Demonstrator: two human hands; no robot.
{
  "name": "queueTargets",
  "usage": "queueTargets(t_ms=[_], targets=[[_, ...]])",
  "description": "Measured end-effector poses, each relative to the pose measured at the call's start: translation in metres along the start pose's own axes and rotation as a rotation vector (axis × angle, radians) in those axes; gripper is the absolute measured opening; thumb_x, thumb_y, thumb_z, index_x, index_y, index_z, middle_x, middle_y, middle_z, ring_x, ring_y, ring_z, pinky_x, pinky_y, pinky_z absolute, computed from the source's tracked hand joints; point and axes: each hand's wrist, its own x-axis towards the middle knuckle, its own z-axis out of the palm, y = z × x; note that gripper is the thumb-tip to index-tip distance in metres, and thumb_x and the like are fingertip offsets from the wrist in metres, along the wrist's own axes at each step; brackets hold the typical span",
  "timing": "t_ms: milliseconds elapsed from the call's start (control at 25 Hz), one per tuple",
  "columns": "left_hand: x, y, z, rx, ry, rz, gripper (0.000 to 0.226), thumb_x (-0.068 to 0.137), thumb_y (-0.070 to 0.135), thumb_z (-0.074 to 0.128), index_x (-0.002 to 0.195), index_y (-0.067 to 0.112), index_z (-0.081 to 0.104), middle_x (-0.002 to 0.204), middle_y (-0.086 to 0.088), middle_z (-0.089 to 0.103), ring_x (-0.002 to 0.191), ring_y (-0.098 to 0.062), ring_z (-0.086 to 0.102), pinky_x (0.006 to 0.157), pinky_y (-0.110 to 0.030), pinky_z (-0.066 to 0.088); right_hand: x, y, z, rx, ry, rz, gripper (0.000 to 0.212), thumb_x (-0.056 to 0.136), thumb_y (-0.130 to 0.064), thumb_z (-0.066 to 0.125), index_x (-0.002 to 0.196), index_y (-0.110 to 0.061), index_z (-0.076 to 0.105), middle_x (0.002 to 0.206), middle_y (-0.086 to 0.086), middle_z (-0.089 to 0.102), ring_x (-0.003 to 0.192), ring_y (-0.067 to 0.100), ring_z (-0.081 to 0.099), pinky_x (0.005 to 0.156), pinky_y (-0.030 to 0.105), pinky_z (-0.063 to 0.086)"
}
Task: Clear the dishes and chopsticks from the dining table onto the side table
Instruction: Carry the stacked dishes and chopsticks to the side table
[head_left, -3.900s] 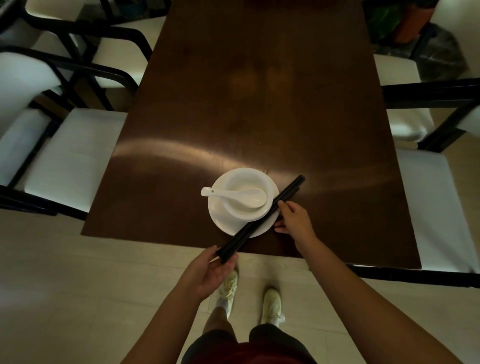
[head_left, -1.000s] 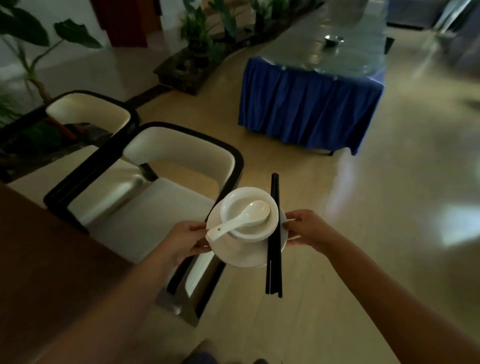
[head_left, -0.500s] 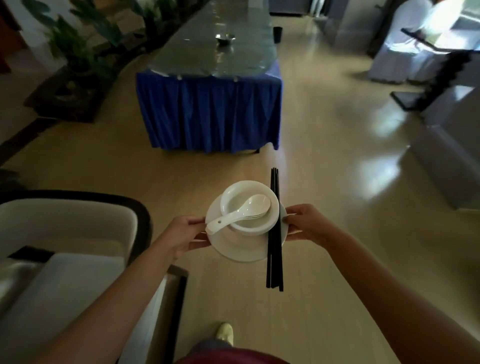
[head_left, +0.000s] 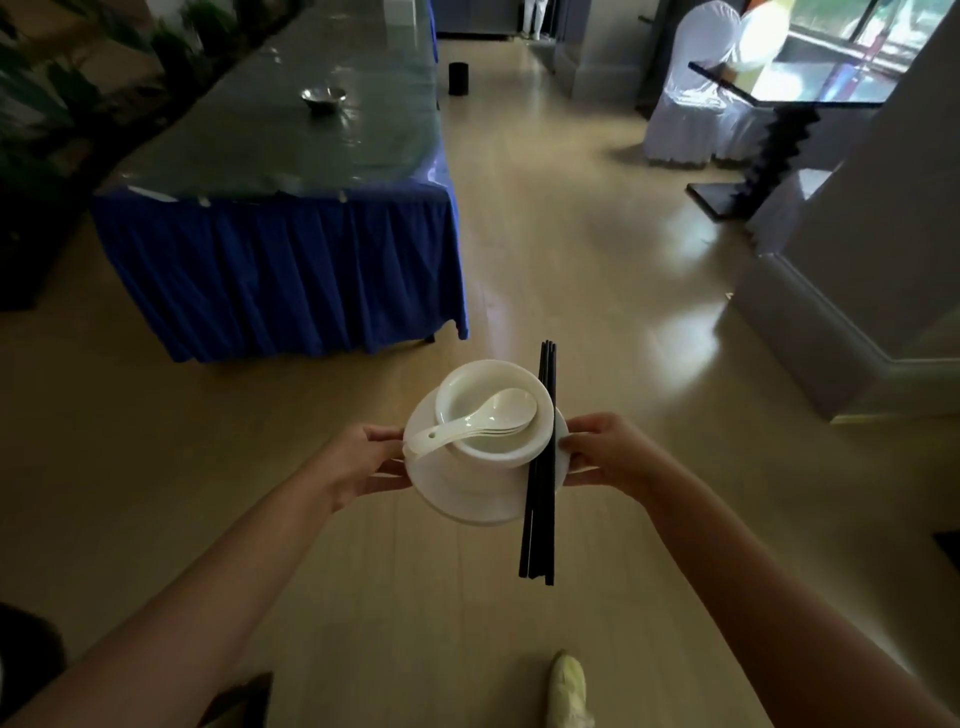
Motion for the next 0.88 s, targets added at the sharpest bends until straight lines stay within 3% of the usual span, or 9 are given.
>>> queueTargets(t_ms=[200,360,640,880], targets=[[0.068,0.045,0.075,-0.104,0.051,0.01,0.013,0.086,0.005,0.059,0.087,0.01,0.071,0.073,-0.005,0.074,0.065,-0.015,0.07,0.055,-0.023,0.055,0.077,-0.041,-0.099,-0.075,-0.048,-0.015,0.019,0.084,0.006,0.048,0.09,0.001,0.065,0.075,0.012,0.065,0.064,0.018,0.066,0.051,0.026,0.058],[0.121,0.089,0.113,-0.137,0.089,0.01,0.012,0.085,0.004,0.061,0.082,0.009,0.071,0.068,-0.004,0.073,0.063,-0.015,0.068,0.055,-0.023,0.056,0.139,-0.073,-0.157,-0.107,-0.073,-0.016,0.021,0.084,0.007,0.047,0.097,0.009,0.063,0.077,0.015,0.062,0.064,0.021,0.063,0.051,0.026,0.058],[0.249,0.159,0.135,-0.137,0.109,0.015,0.009,0.083,0.003,0.063,0.083,0.005,0.071,0.073,-0.008,0.071,0.068,-0.019,0.067,0.059,-0.027,0.057,0.267,-0.125,-0.22,-0.098,-0.124,-0.023,0.019,0.085,0.006,0.047,0.09,0.003,0.065,0.076,0.014,0.065,0.063,0.019,0.066,0.055,0.028,0.059],[0.374,0.254,0.126,-0.134,0.089,0.045,0.016,0.083,0.006,0.063,0.075,0.011,0.076,0.073,-0.007,0.074,0.071,-0.021,0.069,0.059,-0.026,0.057,0.386,-0.214,-0.265,-0.092,-0.127,-0.051,0.022,0.085,0.006,0.048,0.08,-0.006,0.067,0.074,0.011,0.069,0.059,0.014,0.07,0.053,0.026,0.058]])
